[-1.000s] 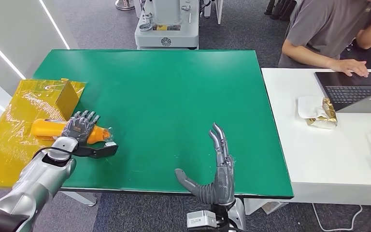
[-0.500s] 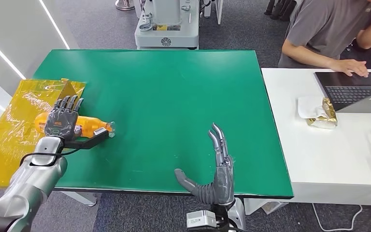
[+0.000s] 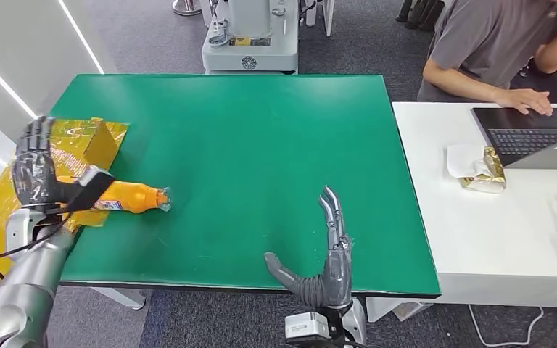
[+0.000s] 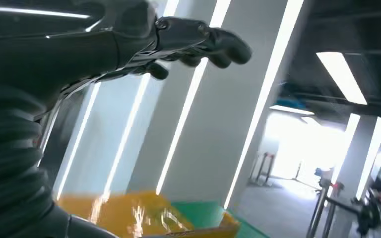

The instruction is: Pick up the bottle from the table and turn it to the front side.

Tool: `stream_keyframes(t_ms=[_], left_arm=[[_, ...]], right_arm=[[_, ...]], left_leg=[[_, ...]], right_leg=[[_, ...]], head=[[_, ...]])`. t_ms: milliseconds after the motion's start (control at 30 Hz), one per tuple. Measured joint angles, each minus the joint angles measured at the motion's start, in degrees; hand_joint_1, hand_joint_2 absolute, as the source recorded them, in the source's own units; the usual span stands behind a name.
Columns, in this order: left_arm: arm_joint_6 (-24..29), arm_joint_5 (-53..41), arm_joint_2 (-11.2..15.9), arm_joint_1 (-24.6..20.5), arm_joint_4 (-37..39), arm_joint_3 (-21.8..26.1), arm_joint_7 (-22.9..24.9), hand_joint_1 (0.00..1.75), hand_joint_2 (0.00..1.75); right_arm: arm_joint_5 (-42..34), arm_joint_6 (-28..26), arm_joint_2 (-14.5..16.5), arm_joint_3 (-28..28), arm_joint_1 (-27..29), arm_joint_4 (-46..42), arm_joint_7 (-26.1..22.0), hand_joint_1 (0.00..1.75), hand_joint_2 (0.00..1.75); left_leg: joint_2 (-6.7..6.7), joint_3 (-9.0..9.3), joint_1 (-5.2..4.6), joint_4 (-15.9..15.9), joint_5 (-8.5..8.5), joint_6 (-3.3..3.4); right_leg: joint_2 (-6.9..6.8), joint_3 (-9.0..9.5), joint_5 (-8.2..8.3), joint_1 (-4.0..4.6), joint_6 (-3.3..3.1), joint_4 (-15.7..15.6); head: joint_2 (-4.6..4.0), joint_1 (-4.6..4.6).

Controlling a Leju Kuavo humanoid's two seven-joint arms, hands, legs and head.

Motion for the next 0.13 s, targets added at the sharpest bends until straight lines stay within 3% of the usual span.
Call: stream_keyframes(t_ms=[67,133], left_arm=[[-4.3,15.7,-1.1,1.8,-6.4,-1.6,-0.7,0.0,1.75],[-7.7,25.0,-2.1,2.9,-11.1,-3.7,-0.9,0.0,1.75]], right_arm=[[-1.1,-0.2,-0.2,1.0,-0.7,0.5,-0.1,0.0,1.75],[-1.6,-0.3,-0.2,1.6,-1.2,0.9,-0.1,0.0,1.75]], left_leg=[[-0.06,-0.01,0.0,0.0,0.0,0.0],[-0.16,-0.03,0.0,0.0,0.0,0.01]], right_leg=[[-0.06,0.0,0.0,0.0,0.0,0.0],[-0.17,0.02,0.0,0.0,0.01,0.0]], head=[[0.0,0.0],[0.0,0.01]])
